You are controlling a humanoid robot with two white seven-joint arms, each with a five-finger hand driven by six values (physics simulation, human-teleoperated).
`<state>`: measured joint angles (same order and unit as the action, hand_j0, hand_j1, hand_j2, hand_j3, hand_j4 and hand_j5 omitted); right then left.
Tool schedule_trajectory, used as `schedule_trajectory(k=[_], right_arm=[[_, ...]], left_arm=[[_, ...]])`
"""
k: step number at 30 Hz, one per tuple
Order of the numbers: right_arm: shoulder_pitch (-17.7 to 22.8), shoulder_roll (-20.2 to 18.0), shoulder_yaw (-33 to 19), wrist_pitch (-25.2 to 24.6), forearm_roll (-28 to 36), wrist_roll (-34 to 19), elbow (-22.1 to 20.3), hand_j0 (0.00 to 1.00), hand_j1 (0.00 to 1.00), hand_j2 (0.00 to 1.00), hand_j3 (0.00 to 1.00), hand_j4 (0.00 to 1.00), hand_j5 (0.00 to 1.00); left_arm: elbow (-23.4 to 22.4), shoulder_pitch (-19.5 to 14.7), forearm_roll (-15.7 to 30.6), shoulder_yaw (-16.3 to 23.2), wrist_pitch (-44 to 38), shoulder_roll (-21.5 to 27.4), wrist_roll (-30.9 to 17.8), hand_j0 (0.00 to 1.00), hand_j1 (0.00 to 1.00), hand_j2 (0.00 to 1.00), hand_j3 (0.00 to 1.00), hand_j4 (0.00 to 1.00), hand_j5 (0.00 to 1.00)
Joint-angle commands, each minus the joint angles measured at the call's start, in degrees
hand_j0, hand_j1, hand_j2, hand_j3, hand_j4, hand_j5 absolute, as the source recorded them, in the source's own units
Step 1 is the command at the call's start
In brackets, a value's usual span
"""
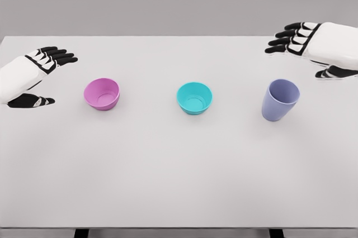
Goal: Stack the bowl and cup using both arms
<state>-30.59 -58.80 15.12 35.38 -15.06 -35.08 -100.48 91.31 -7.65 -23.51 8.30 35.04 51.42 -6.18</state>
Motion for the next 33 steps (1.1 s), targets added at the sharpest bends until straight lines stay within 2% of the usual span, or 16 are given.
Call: schedule_trajectory(k=[1, 5, 6, 8, 9, 10, 11, 12, 14, 15, 16, 18, 20, 22, 26, 33], right_arm=[[-0.4, -0.1, 0.3, -0.4, 0.6, 0.1, -0.1, 1.00, 1.00, 1.00, 1.00, 1.00, 1.00], [-0.9, -0.2, -0.4, -0.4, 0.9, 0.1, -0.1, 1.00, 1.00, 1.00, 1.00, 1.00, 1.00], [-0.8, -0.4, -0.4, -0.4, 0.9, 0.1, -0.1, 1.00, 1.00, 1.00, 1.00, 1.00, 1.00], [-0.6, -0.5, -0.3, -0.4, 1.1, 0.1, 0.1, 1.00, 1.00, 1.00, 1.00, 1.00, 1.00], [-0.6, -0.4, -0.3, -0.4, 1.1, 0.1, 0.2, 1.00, 1.00, 1.00, 1.00, 1.00, 1.00], [0.0, -0.5, -0.1, -0.4, 1.0, 0.1, 0.4, 1.00, 1.00, 1.00, 1.00, 1.00, 1.00], [0.0, -0.5, 0.0, -0.4, 0.9, 0.1, 0.5, 1.00, 1.00, 1.00, 1.00, 1.00, 1.00], [0.0, -0.3, -0.1, -0.4, 0.8, 0.1, 0.5, 1.00, 1.00, 1.00, 1.00, 1.00, 1.00], [-0.1, -0.5, -0.2, -0.4, 0.7, 0.1, 0.6, 1.00, 1.00, 1.00, 1.00, 1.00, 1.00], [-0.1, -0.5, -0.2, -0.4, 0.7, 0.1, 0.5, 1.00, 1.00, 1.00, 1.00, 1.00, 1.00], [0.0, -0.5, -0.2, -0.4, 0.7, 0.1, 0.5, 1.00, 1.00, 1.00, 1.00, 1.00, 1.00], [-0.1, 0.0, -0.4, -0.4, 0.7, 0.1, 0.6, 1.00, 1.00, 1.00, 1.00, 1.00, 1.00], [-0.5, 0.0, -0.4, -0.4, 0.7, 0.1, 0.6, 1.00, 1.00, 1.00, 1.00, 1.00, 1.00], [-1.0, -0.2, -0.5, -0.4, 0.7, 0.1, 0.6, 1.00, 1.00, 1.00, 1.00, 1.00, 1.00], [-1.8, -0.2, -0.5, -0.4, 0.7, 0.1, 0.6, 1.00, 1.00, 1.00, 1.00, 1.00, 1.00], [-1.3, 0.2, -0.5, -0.4, 0.6, 0.1, 0.6, 1.00, 1.00, 1.00, 1.00, 1.00, 1.00]], left_arm=[[0.0, 0.0, 0.4, -0.5, 0.0, 0.0, -0.1, 1.00, 1.00, 1.00, 1.00, 1.00, 1.00], [-0.1, -0.7, 0.5, -2.1, 0.0, 0.2, -5.6, 1.00, 1.00, 1.00, 1.00, 1.00, 1.00], [-0.1, -1.1, 0.9, -2.1, 0.0, 0.3, -9.0, 1.00, 1.00, 1.00, 1.00, 1.00, 1.00], [0.0, -5.6, 2.7, -0.7, 0.0, 0.3, -18.1, 1.00, 1.00, 1.00, 1.00, 1.00, 1.00], [0.0, -8.3, 4.4, 1.6, 0.0, 0.3, -24.1, 1.00, 1.00, 1.00, 1.00, 1.00, 1.00], [-0.1, -11.7, 7.1, 5.6, 0.0, 0.3, -28.8, 1.00, 1.00, 1.00, 1.00, 1.00, 1.00], [-0.2, -13.9, 8.6, 8.6, 0.0, 0.3, -28.8, 1.00, 1.00, 1.00, 1.00, 1.00, 1.00], [-2.4, -20.6, 11.8, 17.1, 0.0, 0.2, -28.8, 1.00, 1.00, 1.00, 1.00, 1.00, 1.00], [-5.8, -29.0, 15.2, 28.2, 0.0, -0.2, -28.8, 1.00, 1.00, 1.00, 1.00, 1.00, 1.00], [-7.9, -34.7, 19.5, 36.2, 0.0, -0.3, -28.8, 1.00, 1.00, 1.00, 1.00, 1.00, 1.00], [-8.3, -38.5, 22.9, 41.7, 0.0, -0.2, -28.8, 1.00, 1.00, 1.00, 1.00, 1.00, 1.00], [-8.4, -43.1, 26.8, 46.7, 0.0, -0.2, -28.8, 1.00, 1.00, 1.00, 1.00, 1.00, 1.00], [-8.4, -44.8, 28.2, 47.4, -0.4, -0.2, -28.8, 1.00, 1.00, 1.00, 1.00, 1.00, 1.00], [-8.3, -45.2, 28.0, 47.5, -4.3, -0.3, -28.8, 1.00, 1.00, 1.00, 1.00, 1.00, 1.00], [-8.3, -45.3, 26.5, 47.6, -5.1, -0.3, -28.8, 1.00, 1.00, 1.00, 1.00, 1.00, 1.00], [-7.8, -45.6, 16.7, 47.9, -8.9, -0.8, -28.8, 1.00, 1.00, 1.00, 1.00, 1.00, 1.00]])
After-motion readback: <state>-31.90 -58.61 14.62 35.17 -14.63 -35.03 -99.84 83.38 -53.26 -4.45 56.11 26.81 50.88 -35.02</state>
